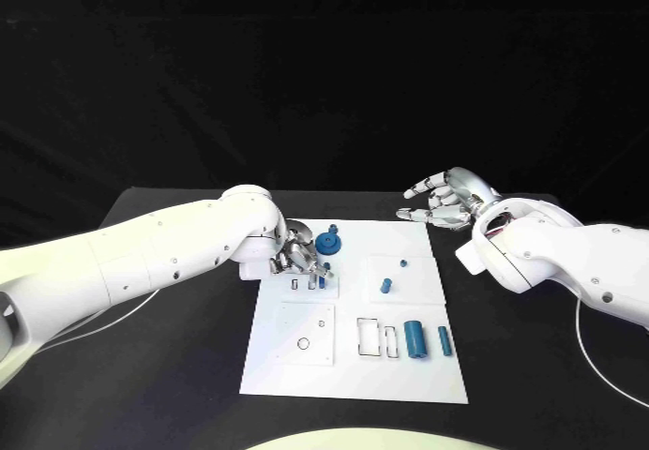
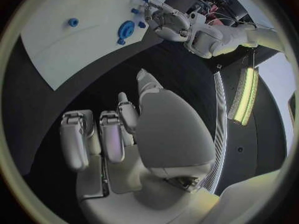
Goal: Assemble the parts on the task board
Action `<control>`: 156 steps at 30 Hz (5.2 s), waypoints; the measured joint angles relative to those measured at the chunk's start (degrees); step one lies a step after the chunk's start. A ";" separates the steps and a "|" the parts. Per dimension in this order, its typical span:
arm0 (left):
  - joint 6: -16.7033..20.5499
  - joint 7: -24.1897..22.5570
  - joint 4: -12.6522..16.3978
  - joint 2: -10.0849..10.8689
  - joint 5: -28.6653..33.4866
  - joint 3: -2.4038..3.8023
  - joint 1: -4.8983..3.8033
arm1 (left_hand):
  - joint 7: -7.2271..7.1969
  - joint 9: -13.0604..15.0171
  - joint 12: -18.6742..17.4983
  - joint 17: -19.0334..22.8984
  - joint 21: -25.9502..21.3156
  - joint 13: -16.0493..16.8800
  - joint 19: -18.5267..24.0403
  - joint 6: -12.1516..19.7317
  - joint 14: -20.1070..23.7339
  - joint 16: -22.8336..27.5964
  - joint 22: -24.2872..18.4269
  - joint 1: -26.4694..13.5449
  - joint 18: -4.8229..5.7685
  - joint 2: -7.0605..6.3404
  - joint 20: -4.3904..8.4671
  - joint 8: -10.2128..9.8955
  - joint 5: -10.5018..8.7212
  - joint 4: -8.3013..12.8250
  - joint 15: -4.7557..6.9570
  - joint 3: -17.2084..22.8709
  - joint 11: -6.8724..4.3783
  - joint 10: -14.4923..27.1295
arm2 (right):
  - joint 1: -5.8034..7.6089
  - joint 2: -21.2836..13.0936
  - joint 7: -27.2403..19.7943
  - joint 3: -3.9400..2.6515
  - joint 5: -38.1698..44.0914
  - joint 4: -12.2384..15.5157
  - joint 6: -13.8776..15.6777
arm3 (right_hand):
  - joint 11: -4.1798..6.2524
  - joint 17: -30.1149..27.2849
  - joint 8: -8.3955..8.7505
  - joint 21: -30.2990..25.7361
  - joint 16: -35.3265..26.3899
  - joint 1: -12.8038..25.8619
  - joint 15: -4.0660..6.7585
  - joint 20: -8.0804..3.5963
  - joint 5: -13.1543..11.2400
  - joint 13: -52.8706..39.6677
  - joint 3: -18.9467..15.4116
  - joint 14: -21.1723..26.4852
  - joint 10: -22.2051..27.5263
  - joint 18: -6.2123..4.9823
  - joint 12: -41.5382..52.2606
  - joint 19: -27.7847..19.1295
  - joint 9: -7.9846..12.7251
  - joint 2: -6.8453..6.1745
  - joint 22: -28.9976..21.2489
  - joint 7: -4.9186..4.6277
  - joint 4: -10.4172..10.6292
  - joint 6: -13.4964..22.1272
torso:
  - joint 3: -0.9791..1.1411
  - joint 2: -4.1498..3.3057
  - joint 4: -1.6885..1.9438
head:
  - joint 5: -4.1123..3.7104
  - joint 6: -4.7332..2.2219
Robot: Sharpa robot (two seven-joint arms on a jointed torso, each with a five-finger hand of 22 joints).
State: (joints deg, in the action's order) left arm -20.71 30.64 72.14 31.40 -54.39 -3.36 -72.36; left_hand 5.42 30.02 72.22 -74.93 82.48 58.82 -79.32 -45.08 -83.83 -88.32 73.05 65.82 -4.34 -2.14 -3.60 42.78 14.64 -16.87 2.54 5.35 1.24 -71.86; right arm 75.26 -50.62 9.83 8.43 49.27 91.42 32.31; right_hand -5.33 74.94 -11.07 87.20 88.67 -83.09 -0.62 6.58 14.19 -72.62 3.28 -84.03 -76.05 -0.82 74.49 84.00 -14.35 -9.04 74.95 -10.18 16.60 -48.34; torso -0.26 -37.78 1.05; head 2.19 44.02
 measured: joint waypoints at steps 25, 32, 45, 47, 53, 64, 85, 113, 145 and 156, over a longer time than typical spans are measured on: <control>-0.21 0.01 -0.63 -0.65 1.27 -0.04 -0.10 | -0.70 1.68 -1.67 0.01 0.22 -0.71 0.09 -1.33 0.00 0.02 0.40 10.55 0.00 -0.12 -0.08 -1.77 -0.05 0.47 0.00 10.79 -0.61 0.61 | 0.00 0.43 0.57 0.02 -0.01 -0.38 -0.62 | 0.16 -0.02 0.00 -0.40 0.00 0.00 0.00 0.00 2.70 0.16 1.11 0.00 0.16 0.00 0.00 0.00 0.22 0.00 -0.02 0.17 -0.16 -0.18 | 0.04 0.00 -0.05 | -0.03 0.44; -0.13 0.00 -0.64 0.18 3.29 -0.13 -0.10 | -0.63 1.78 -3.87 0.01 0.22 -3.04 0.42 -1.01 -0.22 0.03 0.43 12.83 0.00 -2.91 0.24 -0.57 -0.50 -1.73 0.22 20.44 -1.01 1.04 | -0.01 0.43 0.67 0.02 -0.01 -0.44 -0.60 | 0.16 -0.02 0.00 -0.40 0.00 0.00 0.00 0.00 2.90 0.16 1.11 0.00 0.16 0.00 0.00 0.00 0.22 0.00 -0.02 0.17 -0.16 -0.18 | 0.04 0.08 -0.04 | -0.08 0.36; 1.73 0.02 2.82 3.70 6.94 0.20 -0.10 | -0.85 1.80 -4.15 0.02 0.63 -2.57 0.20 -1.05 -0.04 -0.23 1.41 7.68 0.00 -7.09 0.45 1.76 -0.59 1.11 0.45 29.15 -1.43 -0.04 | -0.01 0.25 0.70 0.02 -0.01 -0.51 -0.35 | 0.33 -0.03 0.00 -0.39 0.00 -0.01 0.00 0.00 3.24 0.32 1.11 0.00 0.33 0.00 0.00 0.00 0.29 -0.01 -0.03 0.17 -0.16 -0.18 | 0.08 0.12 0.03 | 0.12 0.58; 2.37 0.02 3.58 4.28 7.10 0.23 -0.10 | -0.91 1.79 -4.15 0.02 0.63 -2.41 0.20 -1.12 -0.22 -0.23 1.60 7.30 0.00 -7.00 0.45 1.76 -0.47 1.05 0.64 29.21 -1.45 -0.47 | -0.01 0.21 0.70 0.02 -0.01 -0.51 -0.29 | 0.33 -0.03 0.00 -0.39 0.00 0.00 0.00 0.00 3.24 0.32 1.11 0.00 0.33 0.00 0.00 0.00 0.29 -0.01 -0.03 0.17 -0.16 -0.18 | 0.11 0.14 0.03 | 0.20 0.62; 4.42 0.02 5.15 5.17 6.39 0.18 -0.10 | -0.96 1.80 -3.88 0.02 0.63 -1.79 -0.01 -1.49 -0.22 -0.23 1.64 6.57 0.00 -7.43 0.65 1.76 -0.26 0.90 0.63 29.37 -1.54 -0.96 | -0.01 0.14 0.69 0.02 -0.01 -0.52 -0.19 | 0.33 -0.03 0.00 -0.39 0.00 -0.01 0.00 0.00 3.24 0.32 1.11 0.00 0.33 0.00 0.00 0.00 0.29 -0.01 -0.04 0.17 -0.16 -0.18 | 0.12 0.15 0.07 | 0.36 0.73; 8.86 0.02 6.43 5.29 0.40 -0.47 0.21 | -0.95 1.82 -2.93 0.02 1.10 -0.46 -0.22 -1.98 -0.01 -0.23 1.91 5.06 0.00 -8.34 0.87 1.75 -0.26 2.49 0.84 31.75 -1.80 -2.34 | -0.02 0.08 0.63 0.03 -0.01 -0.58 -0.15 | 0.32 -0.03 0.00 -0.39 0.00 -0.01 0.00 0.00 3.24 0.32 1.11 0.00 0.32 0.00 0.00 0.00 0.29 -0.01 -0.04 0.17 -0.16 -0.18 | 0.14 0.15 0.05 | 0.73 0.84; 9.83 0.16 6.62 4.26 -4.32 -1.52 0.72 | -1.02 1.84 -2.66 0.02 1.11 0.03 -0.43 -2.28 -0.21 -0.23 1.90 3.64 0.00 -8.87 1.07 1.93 0.12 3.45 1.03 33.03 -1.97 -2.61 | -0.08 0.13 0.62 0.06 0.02 -0.76 -0.20 | 0.32 0.01 0.00 -0.39 0.00 -0.01 0.00 0.00 3.24 0.32 1.11 0.00 0.32 0.00 0.00 0.00 0.33 -0.01 0.00 0.17 -0.16 -0.18 | 0.08 0.03 -0.01 | 0.77 1.24; 7.35 0.32 6.73 4.67 -4.70 -1.54 0.72 | -1.45 4.54 -2.15 0.02 1.11 0.77 -0.63 -3.10 -0.21 -0.22 1.88 1.32 0.00 -9.21 1.26 2.66 1.69 3.64 1.44 33.85 -2.36 -3.83 | -0.17 0.05 0.64 0.09 0.03 -0.95 -0.37 | 0.12 -0.01 0.00 -0.67 0.00 -0.01 0.00 0.00 3.24 0.45 1.27 0.00 0.52 0.00 0.00 0.00 0.33 -0.01 -0.02 0.17 0.01 -0.18 | 0.04 0.05 0.03 | 0.90 1.60; 6.21 0.63 4.47 2.82 -4.59 -1.72 0.72 | -2.57 12.46 -0.61 -0.02 1.11 2.71 -1.24 -5.45 -0.22 -0.42 1.87 -2.85 0.00 -8.58 1.88 3.91 1.65 3.82 2.27 34.83 -3.48 -6.20 | -0.18 0.09 0.64 0.09 0.04 -1.05 -0.49 | 0.12 -0.03 0.00 -0.67 0.00 -0.01 0.00 0.00 3.46 0.44 1.27 0.00 0.52 0.00 0.00 0.00 0.37 -0.01 -0.04 0.17 0.01 -0.17 | 0.13 -0.02 -0.07 | 0.81 2.05; 6.03 0.76 3.62 2.33 -4.59 -1.74 0.76 | -2.98 12.56 -0.61 -0.02 1.11 2.48 -1.24 -6.07 -0.22 -0.42 1.87 -3.22 0.00 -8.49 1.88 4.13 1.61 3.74 2.26 34.91 -3.48 -6.20 | -0.18 0.06 0.64 0.10 0.04 -1.05 -0.55 | 0.12 -0.03 0.00 -0.67 0.00 -0.01 0.00 0.00 3.45 0.44 1.27 0.00 0.52 0.00 0.00 0.00 0.36 -0.01 -0.04 0.17 0.01 -0.18 | 0.11 -0.02 -0.07 | 0.66 2.22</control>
State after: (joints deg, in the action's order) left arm -14.68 31.40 75.76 33.73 -58.98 -5.10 -71.60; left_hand 2.44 42.58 71.61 -74.94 83.59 61.30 -80.56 -51.14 -84.05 -88.74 74.91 62.60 -4.34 -10.63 -1.72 46.91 16.24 -13.12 4.81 40.26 -2.25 -78.06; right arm 75.08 -50.55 10.47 8.53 49.31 90.37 31.76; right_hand -5.21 74.90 -11.07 86.53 88.67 -83.10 -0.62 6.58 17.64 -72.18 4.54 -84.03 -75.53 -0.82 74.49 84.00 -13.99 -9.05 74.90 -10.01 16.60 -48.52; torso -0.15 -37.80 0.98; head 2.86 46.24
